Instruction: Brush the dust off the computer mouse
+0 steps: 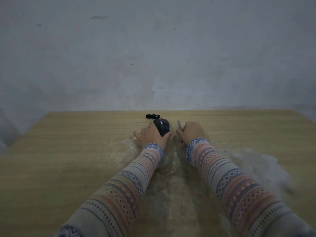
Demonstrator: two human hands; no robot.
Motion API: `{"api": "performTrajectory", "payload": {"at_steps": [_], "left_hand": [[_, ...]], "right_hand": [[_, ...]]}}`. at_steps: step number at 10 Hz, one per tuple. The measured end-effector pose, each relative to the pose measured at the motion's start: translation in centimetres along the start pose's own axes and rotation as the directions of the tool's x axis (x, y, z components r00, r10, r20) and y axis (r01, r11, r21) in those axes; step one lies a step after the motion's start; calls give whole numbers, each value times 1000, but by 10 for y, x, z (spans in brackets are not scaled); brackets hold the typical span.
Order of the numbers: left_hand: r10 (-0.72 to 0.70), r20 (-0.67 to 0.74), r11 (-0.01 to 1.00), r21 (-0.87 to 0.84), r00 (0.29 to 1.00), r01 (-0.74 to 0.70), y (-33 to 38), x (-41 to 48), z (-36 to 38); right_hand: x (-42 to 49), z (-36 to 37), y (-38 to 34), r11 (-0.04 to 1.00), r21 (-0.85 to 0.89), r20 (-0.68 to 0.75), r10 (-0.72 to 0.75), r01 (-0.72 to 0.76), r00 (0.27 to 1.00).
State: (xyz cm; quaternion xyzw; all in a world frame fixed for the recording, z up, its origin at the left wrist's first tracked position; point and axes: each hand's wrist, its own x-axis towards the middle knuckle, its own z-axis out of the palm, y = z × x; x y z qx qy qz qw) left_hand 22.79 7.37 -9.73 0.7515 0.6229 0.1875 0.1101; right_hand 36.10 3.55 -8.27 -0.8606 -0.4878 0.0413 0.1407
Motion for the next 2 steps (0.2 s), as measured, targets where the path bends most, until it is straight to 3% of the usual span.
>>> {"api": "performTrajectory", "payload": {"at_steps": [2], "left_hand": [[107,49,975,-202,993,-95,-6,-3,-14]], "right_hand": [[-8,-12,-4,994,-101,25,-48,50,999]]}}
